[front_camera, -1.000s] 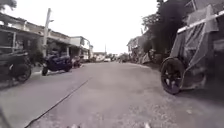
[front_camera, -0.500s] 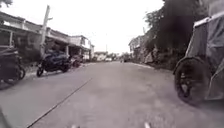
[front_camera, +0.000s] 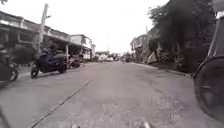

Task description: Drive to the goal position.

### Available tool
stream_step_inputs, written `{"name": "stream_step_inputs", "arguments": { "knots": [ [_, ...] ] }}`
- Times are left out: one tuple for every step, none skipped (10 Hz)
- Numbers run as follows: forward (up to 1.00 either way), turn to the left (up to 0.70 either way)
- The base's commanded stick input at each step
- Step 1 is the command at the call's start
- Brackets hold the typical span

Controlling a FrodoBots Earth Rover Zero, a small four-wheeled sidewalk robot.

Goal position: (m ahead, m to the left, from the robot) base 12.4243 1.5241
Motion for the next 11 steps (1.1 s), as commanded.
{"name": "stream_step_inputs", "arguments": {
  "knots": [
    [0.85, 0.0],
    [0.85, 0.0],
    [0.85, 0.0],
    [0.85, 0.0],
    [0.85, 0.0],
    [0.85, 0.0],
    [0.85, 0.0],
    [0.85, 0.0],
    [0.85, 0.0],
    [0.85, 0.0],
    [0.85, 0.0]
  ]
}}
